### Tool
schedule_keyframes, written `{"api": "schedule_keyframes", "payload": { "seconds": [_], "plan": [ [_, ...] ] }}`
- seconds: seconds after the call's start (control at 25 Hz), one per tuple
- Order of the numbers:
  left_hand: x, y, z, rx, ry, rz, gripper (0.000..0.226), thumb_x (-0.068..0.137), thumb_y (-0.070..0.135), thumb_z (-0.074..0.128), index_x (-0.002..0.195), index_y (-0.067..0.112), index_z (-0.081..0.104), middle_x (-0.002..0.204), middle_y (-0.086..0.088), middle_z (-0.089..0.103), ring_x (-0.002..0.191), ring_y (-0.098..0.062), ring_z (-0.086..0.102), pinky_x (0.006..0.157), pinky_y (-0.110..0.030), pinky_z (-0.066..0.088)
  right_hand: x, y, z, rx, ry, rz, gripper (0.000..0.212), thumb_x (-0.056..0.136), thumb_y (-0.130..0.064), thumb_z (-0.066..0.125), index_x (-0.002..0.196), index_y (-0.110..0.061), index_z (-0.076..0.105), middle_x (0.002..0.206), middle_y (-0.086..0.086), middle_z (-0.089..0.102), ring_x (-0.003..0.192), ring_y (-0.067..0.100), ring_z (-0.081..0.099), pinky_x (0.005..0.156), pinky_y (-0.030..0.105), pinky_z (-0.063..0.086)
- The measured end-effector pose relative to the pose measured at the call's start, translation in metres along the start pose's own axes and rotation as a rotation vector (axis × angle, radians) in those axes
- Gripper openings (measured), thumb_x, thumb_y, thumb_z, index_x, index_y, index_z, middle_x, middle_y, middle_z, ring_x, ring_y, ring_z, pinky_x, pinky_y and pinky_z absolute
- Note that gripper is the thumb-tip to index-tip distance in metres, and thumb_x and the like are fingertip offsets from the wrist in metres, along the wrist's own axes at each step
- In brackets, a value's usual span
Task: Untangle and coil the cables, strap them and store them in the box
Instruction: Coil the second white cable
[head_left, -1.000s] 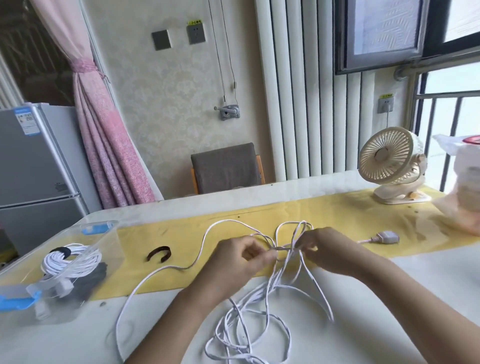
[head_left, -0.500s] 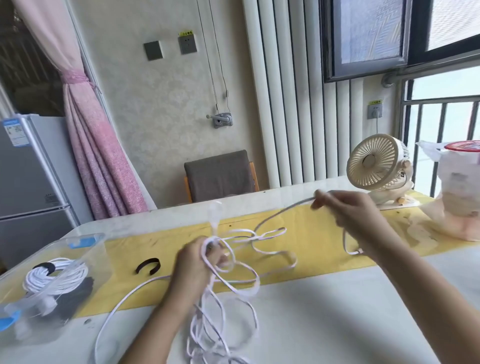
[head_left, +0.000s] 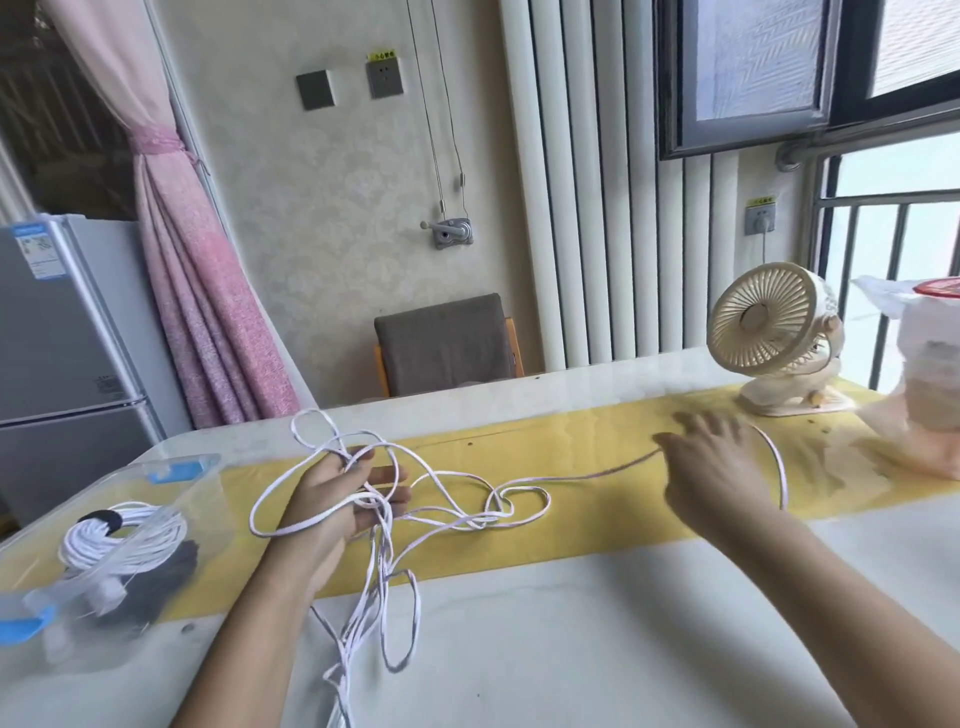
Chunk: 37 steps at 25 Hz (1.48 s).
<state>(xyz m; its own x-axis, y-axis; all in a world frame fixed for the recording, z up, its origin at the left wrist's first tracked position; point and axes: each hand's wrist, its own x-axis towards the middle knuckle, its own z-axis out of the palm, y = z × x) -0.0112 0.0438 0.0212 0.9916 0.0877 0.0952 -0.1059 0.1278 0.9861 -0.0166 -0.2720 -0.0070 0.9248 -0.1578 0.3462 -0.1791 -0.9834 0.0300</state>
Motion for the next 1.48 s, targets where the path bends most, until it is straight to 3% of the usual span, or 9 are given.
{"api": "schedule_keyframes", "payload": {
  "seconds": [0.12, 0.28, 0.52, 0.76, 0.88, 1.0, 1.24, 1.36, 1.48],
  "plan": [
    [-0.014, 0.007, 0.005, 0.062, -0.271, -0.013, 0.013, 0.094, -0.001, 0.045, 0.097, 0.005, 0.057, 0.073, -0.013, 0.069, 0.056, -0.023, 0.065, 0.053, -0.028, 0.055, -0.002, -0.043, 0.012, 0.403, 0.015, -0.344, 0.063, 0.084, -0.008, 0.040, 0.145, -0.022, 0.031, 0.154, 0.002, 0.024, 0.144, 0.021, 0.013, 0.116, 0.032, 0.000],
    [-0.019, 0.008, 0.003, 0.210, -0.832, -0.077, 0.015, 0.075, 0.011, 0.076, 0.089, 0.013, 0.072, 0.089, -0.010, 0.070, 0.084, -0.022, 0.067, 0.077, -0.028, 0.052, 0.007, -0.062, 0.043, 0.588, -0.152, -0.286, 0.055, 0.100, -0.020, 0.033, 0.150, -0.023, 0.012, 0.157, 0.001, 0.017, 0.146, 0.022, 0.007, 0.116, 0.033, 0.000],
    [-0.015, -0.007, -0.007, 0.682, -1.267, -0.196, 0.054, 0.080, -0.018, 0.055, 0.129, 0.004, 0.053, 0.134, -0.003, 0.056, 0.129, -0.014, 0.048, 0.108, -0.024, 0.034, 0.020, -0.058, 0.048, 0.297, -0.168, -0.292, 0.031, 0.099, -0.032, 0.038, 0.127, -0.026, 0.051, 0.119, 0.003, 0.054, 0.113, 0.027, 0.050, 0.100, 0.035, 0.034],
    [-0.008, -0.012, 0.016, 0.305, -0.348, 0.183, 0.035, 0.068, 0.024, 0.072, 0.102, 0.016, 0.066, 0.103, 0.004, 0.071, 0.102, -0.011, 0.064, 0.083, -0.018, 0.050, 0.010, -0.054, 0.013, 0.882, -0.053, -0.267, 0.017, 0.098, -0.011, 0.044, 0.085, -0.013, 0.054, 0.073, -0.010, 0.058, 0.064, 0.013, 0.054, 0.061, 0.026, 0.037],
    [-0.012, -0.031, 0.032, 0.700, -0.367, 0.323, 0.051, 0.069, 0.046, 0.072, 0.116, 0.032, 0.056, 0.112, 0.021, 0.062, 0.110, 0.011, 0.052, 0.092, -0.012, 0.039, -0.004, -0.054, -0.036, 1.558, -0.011, -0.338, 0.017, 0.099, -0.008, 0.041, 0.086, -0.005, 0.050, 0.072, 0.000, 0.063, 0.052, 0.014, 0.039, 0.051, 0.019, 0.033],
    [-0.017, -0.039, 0.036, 0.803, -0.425, 0.220, 0.005, 0.082, 0.032, 0.068, 0.085, 0.028, 0.069, 0.071, 0.012, 0.066, 0.069, 0.002, 0.059, 0.071, -0.026, 0.045, -0.005, -0.043, -0.057, 1.780, 0.112, -0.288, 0.017, 0.100, -0.007, 0.038, 0.087, -0.008, 0.049, 0.070, 0.007, 0.056, 0.048, 0.010, 0.031, 0.046, 0.016, 0.026],
    [0.006, -0.012, -0.009, 0.809, -0.069, 0.504, 0.010, 0.082, 0.036, 0.067, 0.073, 0.040, 0.070, 0.083, 0.022, 0.069, 0.093, 0.004, 0.058, 0.089, -0.021, 0.040, 0.030, 0.033, -0.019, 1.307, 0.398, 0.539, 0.024, 0.096, -0.008, 0.039, 0.108, -0.002, 0.058, 0.079, 0.005, 0.062, 0.065, 0.014, 0.051, 0.060, 0.030, 0.035],
    [-0.007, -0.008, 0.003, 0.762, -0.205, 0.430, 0.023, 0.081, 0.052, 0.054, 0.077, 0.034, 0.068, 0.065, 0.012, 0.069, 0.065, -0.005, 0.058, 0.069, -0.029, 0.045, 0.020, 0.026, -0.015, 0.660, 0.352, 0.335, 0.053, 0.075, 0.013, 0.043, 0.126, 0.001, 0.049, 0.126, 0.023, 0.051, 0.115, 0.036, 0.041, 0.097, 0.037, 0.029],
    [-0.023, -0.010, 0.028, 0.740, -0.286, 0.468, 0.034, 0.085, 0.051, 0.052, 0.071, 0.024, 0.066, 0.043, 0.009, 0.051, 0.045, -0.010, 0.046, 0.053, -0.028, 0.041, -0.005, -0.031, -0.035, 0.824, 0.257, -0.252, 0.045, 0.088, 0.001, 0.051, 0.131, -0.011, 0.049, 0.130, 0.008, 0.053, 0.123, 0.023, 0.043, 0.100, 0.020, 0.025]
  ]
}}
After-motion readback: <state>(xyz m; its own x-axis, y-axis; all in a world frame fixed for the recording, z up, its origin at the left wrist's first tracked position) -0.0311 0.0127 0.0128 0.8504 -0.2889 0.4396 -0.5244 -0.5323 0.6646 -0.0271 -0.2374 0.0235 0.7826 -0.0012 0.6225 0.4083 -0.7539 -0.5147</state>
